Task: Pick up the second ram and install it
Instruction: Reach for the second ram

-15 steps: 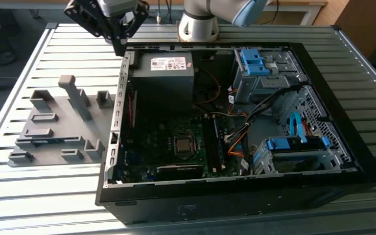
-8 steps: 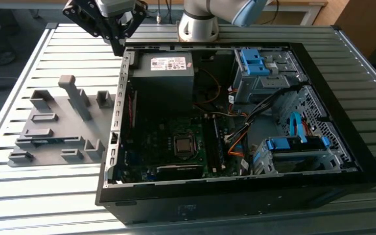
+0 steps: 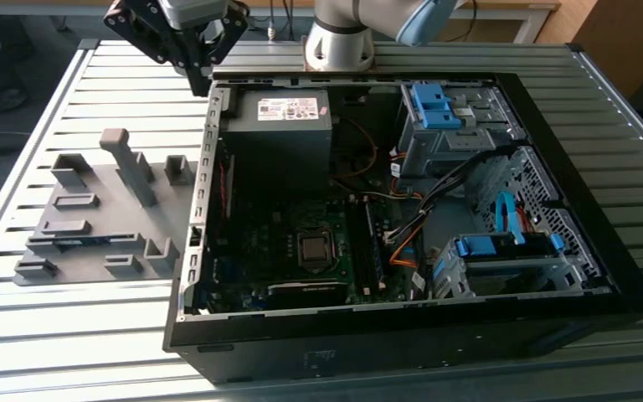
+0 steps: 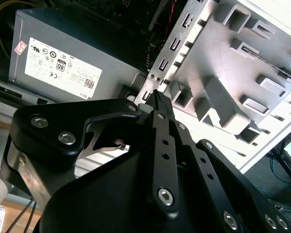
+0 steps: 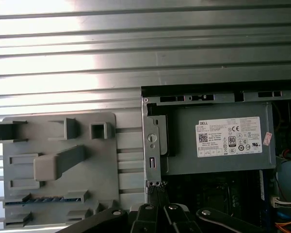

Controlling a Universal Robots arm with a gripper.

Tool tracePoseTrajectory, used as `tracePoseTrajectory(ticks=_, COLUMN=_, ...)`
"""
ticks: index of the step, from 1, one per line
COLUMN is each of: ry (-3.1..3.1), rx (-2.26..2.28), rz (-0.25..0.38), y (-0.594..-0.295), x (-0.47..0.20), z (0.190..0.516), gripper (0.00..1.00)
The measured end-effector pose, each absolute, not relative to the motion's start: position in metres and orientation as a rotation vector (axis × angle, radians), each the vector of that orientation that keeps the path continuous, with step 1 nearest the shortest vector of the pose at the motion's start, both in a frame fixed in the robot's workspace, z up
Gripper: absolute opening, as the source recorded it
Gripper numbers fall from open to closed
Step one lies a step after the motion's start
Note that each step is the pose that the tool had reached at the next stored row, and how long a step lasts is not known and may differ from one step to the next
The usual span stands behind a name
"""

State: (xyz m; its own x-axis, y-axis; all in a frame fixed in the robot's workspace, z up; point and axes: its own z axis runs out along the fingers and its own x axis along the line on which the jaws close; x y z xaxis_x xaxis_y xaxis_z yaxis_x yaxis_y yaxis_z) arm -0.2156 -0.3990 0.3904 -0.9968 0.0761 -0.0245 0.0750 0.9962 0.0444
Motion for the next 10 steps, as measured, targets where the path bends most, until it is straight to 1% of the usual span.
tracePoseTrajectory(ticks=10, ry=3.113, rx=0.118, rz=0.068, y=-0.3989, x=-0.2170, z=0.3904, gripper=0.11)
